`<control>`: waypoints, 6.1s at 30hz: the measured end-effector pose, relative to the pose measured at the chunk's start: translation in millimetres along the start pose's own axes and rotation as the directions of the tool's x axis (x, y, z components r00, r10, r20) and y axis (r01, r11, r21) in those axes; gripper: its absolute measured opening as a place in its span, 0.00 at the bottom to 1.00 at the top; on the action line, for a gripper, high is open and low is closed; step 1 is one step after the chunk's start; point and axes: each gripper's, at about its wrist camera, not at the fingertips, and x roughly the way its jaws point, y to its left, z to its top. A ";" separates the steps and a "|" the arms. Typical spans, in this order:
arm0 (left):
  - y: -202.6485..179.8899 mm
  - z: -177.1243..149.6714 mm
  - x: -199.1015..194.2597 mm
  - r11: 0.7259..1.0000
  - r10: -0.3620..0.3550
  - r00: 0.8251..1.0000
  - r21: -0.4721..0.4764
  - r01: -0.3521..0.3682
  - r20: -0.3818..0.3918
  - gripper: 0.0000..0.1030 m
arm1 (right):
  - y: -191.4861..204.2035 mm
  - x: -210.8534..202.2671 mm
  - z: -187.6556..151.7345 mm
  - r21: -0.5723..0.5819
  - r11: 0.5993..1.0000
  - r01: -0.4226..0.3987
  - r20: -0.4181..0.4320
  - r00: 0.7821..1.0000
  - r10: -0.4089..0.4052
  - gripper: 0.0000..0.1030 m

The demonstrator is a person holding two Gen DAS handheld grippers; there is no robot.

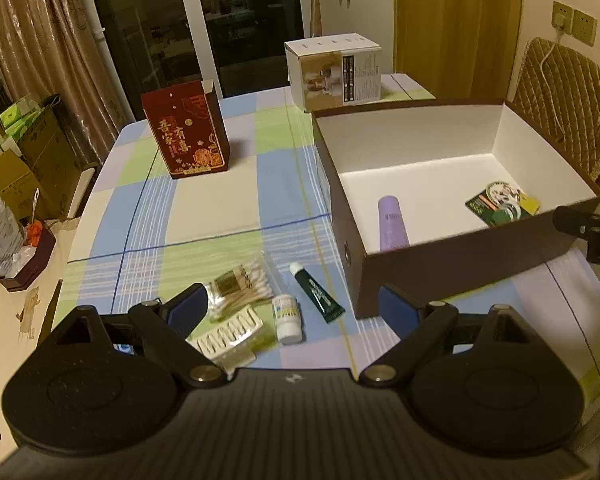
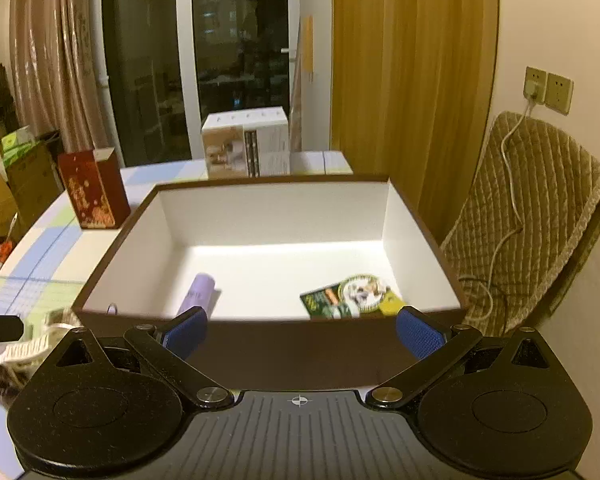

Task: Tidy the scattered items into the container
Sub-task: 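Withdraw both tools from the box back over the table, then grasp the dark scrunchie with the left tool while the right tool grasps the white holder, then carry the scrunchie and white holder over the box with both tools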

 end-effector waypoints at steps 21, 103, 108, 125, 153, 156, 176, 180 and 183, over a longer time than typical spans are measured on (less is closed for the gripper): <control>-13.6 -16.2 -10.9 0.999 0.005 1.000 0.039 -0.004 -0.020 0.88 | 11.6 -14.8 -17.9 -0.010 0.998 -0.056 -0.067 0.996 0.055 1.00; 156.7 -121.3 65.3 0.980 0.010 0.947 -0.187 -0.074 -0.321 0.04 | 252.8 107.0 -51.4 -0.196 0.854 -0.481 -0.233 0.869 0.436 1.00; 157.1 -121.0 67.4 0.976 0.004 0.948 -0.204 -0.073 -0.317 0.05 | 265.3 119.8 -49.2 -0.211 0.856 -0.472 -0.229 0.875 0.426 0.96; 140.1 -107.7 66.8 0.985 -0.034 0.968 -0.170 -0.008 -0.247 0.00 | 246.9 101.7 -65.3 -0.348 0.812 -0.468 -0.308 0.875 0.373 0.83; 123.1 -70.2 67.6 0.955 -0.118 0.980 -0.289 0.067 -0.163 0.08 | 186.3 52.3 -39.8 -0.276 0.831 -0.482 -0.278 0.868 0.411 0.83; 117.1 -55.2 48.6 0.958 -0.132 0.987 -0.268 0.103 -0.089 0.08 | 176.4 42.6 -31.4 -0.259 0.835 -0.485 -0.250 0.869 0.427 0.83; 32.2 37.4 11.1 0.938 -0.324 0.933 -0.079 0.339 0.155 0.08 | 55.7 -2.8 54.7 -0.057 0.956 -0.286 0.053 0.956 0.289 0.83; 0.9 57.9 24.5 0.919 -0.385 0.912 -0.035 0.393 0.143 0.08 | 21.2 11.5 66.0 0.028 0.978 -0.209 0.070 0.976 0.206 0.83; -19.5 70.7 36.3 0.906 -0.418 0.900 -0.012 0.422 0.125 0.08 | 0.6 25.0 70.6 0.062 0.984 -0.167 0.064 0.985 0.163 0.83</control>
